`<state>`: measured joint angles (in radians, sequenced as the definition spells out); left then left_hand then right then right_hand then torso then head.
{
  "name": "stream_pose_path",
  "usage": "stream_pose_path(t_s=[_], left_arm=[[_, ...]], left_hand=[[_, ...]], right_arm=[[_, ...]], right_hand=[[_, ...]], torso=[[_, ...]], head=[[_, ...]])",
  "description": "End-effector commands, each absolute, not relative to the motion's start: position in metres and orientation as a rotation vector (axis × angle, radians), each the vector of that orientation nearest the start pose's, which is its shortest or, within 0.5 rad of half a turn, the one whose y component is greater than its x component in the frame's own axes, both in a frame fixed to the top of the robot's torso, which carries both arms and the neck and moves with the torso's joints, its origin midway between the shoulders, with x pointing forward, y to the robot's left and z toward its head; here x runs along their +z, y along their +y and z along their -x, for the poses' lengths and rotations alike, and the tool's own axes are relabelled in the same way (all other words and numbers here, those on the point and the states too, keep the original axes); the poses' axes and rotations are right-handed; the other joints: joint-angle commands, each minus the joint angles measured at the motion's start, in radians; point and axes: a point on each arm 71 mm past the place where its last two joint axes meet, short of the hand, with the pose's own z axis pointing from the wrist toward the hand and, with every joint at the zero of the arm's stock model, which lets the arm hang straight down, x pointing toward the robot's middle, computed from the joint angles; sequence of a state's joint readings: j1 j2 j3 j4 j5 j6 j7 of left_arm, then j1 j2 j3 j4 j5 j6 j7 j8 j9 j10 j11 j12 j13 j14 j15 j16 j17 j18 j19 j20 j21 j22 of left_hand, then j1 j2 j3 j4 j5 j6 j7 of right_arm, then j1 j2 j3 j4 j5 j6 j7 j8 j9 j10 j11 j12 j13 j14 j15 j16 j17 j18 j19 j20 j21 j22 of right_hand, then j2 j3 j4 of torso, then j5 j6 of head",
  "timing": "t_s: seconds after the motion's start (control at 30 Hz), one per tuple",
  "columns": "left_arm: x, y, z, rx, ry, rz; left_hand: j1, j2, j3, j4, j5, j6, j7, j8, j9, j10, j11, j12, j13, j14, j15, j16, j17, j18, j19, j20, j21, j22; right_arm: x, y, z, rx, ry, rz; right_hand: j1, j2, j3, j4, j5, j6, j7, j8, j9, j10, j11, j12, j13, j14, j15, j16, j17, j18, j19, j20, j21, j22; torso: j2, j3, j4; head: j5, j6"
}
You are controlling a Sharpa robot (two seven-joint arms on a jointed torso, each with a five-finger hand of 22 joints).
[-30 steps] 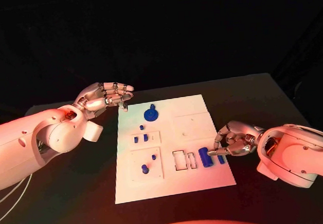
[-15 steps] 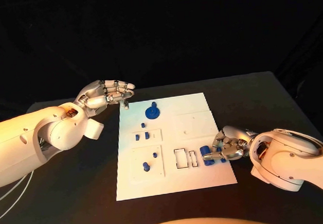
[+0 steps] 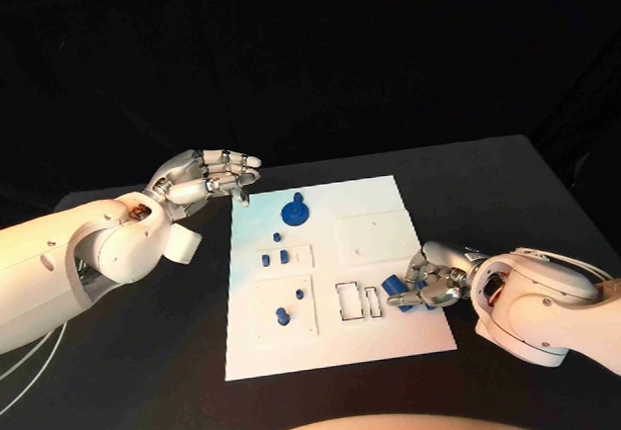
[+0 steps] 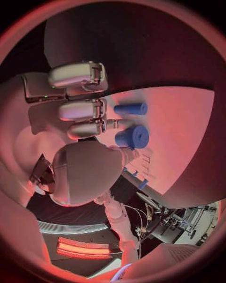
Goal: Assemble the parts on the task board
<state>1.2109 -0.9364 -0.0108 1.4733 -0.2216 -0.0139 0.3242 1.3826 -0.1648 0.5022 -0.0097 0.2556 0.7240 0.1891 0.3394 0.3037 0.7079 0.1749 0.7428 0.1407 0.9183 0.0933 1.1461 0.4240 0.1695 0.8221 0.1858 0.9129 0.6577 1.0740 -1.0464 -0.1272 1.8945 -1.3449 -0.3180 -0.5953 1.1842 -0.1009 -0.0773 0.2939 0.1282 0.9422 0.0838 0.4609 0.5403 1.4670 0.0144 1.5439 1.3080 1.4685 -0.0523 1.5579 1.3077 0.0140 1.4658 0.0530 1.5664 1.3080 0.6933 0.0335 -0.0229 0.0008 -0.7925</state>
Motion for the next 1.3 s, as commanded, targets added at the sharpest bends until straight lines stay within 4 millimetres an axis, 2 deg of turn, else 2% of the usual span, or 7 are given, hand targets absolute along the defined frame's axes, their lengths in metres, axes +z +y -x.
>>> stream_pose_path(t_s=[0.03,0.1,0.2,0.33,0.8,1.03,1.3], left_arm=[[-0.165,0.250,-0.492,-1.620,1.614,0.844],[-0.165,0.250,-0.492,-1.620,1.615,0.844],[-0.165,0.250,-0.492,-1.620,1.617,0.844],[-0.165,0.250,-0.491,-1.619,1.618,0.845],[-0.165,0.250,-0.492,-1.616,1.621,0.846],[-0.166,0.249,-0.492,-1.619,1.625,0.845],[-0.166,0.247,-0.492,-1.623,1.629,0.844]], left_hand=[[-0.005,0.005,-0.002,0.006,0.004,-0.006,0.050,0.003,0.001,-0.003,-0.003,0.002,-0.001,-0.003,0.002,-0.005,-0.001,0.014,-0.003,0.001,-0.005,0.000],[-0.005,0.005,-0.002,0.007,0.005,-0.007,0.050,0.004,0.001,-0.003,-0.003,0.002,-0.001,-0.003,0.002,-0.005,-0.001,0.015,-0.003,0.001,-0.006,0.000],[-0.005,0.005,-0.002,0.007,0.005,-0.007,0.050,0.004,0.001,-0.003,-0.003,0.002,-0.001,-0.003,0.002,-0.005,-0.001,0.015,-0.003,0.001,-0.006,0.000],[-0.005,0.006,-0.001,0.007,0.005,-0.007,0.050,0.004,0.001,-0.003,-0.003,0.002,-0.001,-0.003,0.002,-0.005,-0.001,0.015,-0.003,0.001,-0.006,0.000],[-0.004,0.006,0.000,0.007,0.006,-0.007,0.049,0.005,0.000,-0.003,-0.003,0.002,-0.002,-0.004,0.001,-0.005,-0.002,0.015,-0.003,0.001,-0.006,0.000],[-0.004,0.007,0.001,0.007,0.007,-0.008,0.049,0.005,0.000,-0.003,-0.003,0.002,-0.002,-0.004,0.001,-0.005,-0.002,0.015,-0.003,0.001,-0.006,0.000],[-0.004,0.007,0.001,0.007,0.007,-0.008,0.049,0.006,0.000,-0.003,-0.003,0.002,-0.002,-0.004,0.001,-0.005,-0.002,0.015,-0.003,0.001,-0.006,0.000]], right_arm=[[-0.258,-0.219,-0.371,0.348,2.109,-0.169],[-0.258,-0.218,-0.371,0.345,2.112,-0.165],[-0.258,-0.218,-0.370,0.349,2.104,-0.172],[-0.257,-0.217,-0.370,0.373,2.085,-0.210],[-0.235,-0.207,-0.367,0.538,2.065,-0.409],[-0.228,-0.190,-0.365,0.601,2.119,-0.404],[-0.233,-0.172,-0.368,0.615,2.161,-0.337]], right_hand=[[0.049,0.008,0.002,-0.002,0.075,0.014,-0.005,-0.003,-0.032,0.089,-0.011,0.005,0.242,0.097,-0.010,0.005,0.239,-0.014,0.105,-0.010,0.004,0.263],[0.093,0.009,0.013,-0.005,0.111,0.022,-0.008,-0.005,-0.036,0.089,-0.013,0.004,0.242,0.098,-0.012,0.006,0.242,-0.014,0.105,-0.011,0.004,0.263],[0.129,0.011,0.037,-0.004,0.108,0.032,-0.011,-0.007,-0.041,0.090,-0.016,0.005,0.243,0.098,-0.014,0.007,0.245,-0.014,0.105,-0.013,0.004,0.263],[0.164,0.022,0.075,-0.003,0.157,0.052,-0.019,-0.009,-0.049,0.092,-0.023,0.008,0.247,0.100,-0.019,0.010,0.255,-0.014,0.105,-0.018,0.004,0.263],[0.125,0.033,0.097,-0.001,0.184,0.080,-0.030,0.000,-0.048,0.096,-0.033,0.014,0.252,0.102,-0.028,0.013,0.263,-0.014,0.105,-0.025,0.004,0.263],[0.098,0.035,0.097,0.000,0.179,0.080,-0.029,-0.001,-0.049,0.095,-0.033,0.012,0.251,0.102,-0.028,0.013,0.263,-0.014,0.105,-0.026,0.004,0.263],[0.079,0.039,0.100,0.000,0.171,0.080,-0.029,-0.001,-0.049,0.095,-0.032,0.012,0.251,0.102,-0.027,0.013,0.263,-0.014,0.105,-0.026,0.004,0.263]], torso=[[0.000,0.0004,-0.0007],[0.000,-0.0002,-0.0008],[0.000,-0.0001,-0.0018],[0.000,0.0006,-0.0016],[0.000,0.0008,-0.0012],[0.002,0.0001,-0.0002],[0.001,0.0004,-0.0002]], head=[[0.007,-0.002],[0.006,-0.002],[0.007,0.000],[0.006,0.002],[0.007,0.002],[0.007,-0.002],[0.009,-0.005]])
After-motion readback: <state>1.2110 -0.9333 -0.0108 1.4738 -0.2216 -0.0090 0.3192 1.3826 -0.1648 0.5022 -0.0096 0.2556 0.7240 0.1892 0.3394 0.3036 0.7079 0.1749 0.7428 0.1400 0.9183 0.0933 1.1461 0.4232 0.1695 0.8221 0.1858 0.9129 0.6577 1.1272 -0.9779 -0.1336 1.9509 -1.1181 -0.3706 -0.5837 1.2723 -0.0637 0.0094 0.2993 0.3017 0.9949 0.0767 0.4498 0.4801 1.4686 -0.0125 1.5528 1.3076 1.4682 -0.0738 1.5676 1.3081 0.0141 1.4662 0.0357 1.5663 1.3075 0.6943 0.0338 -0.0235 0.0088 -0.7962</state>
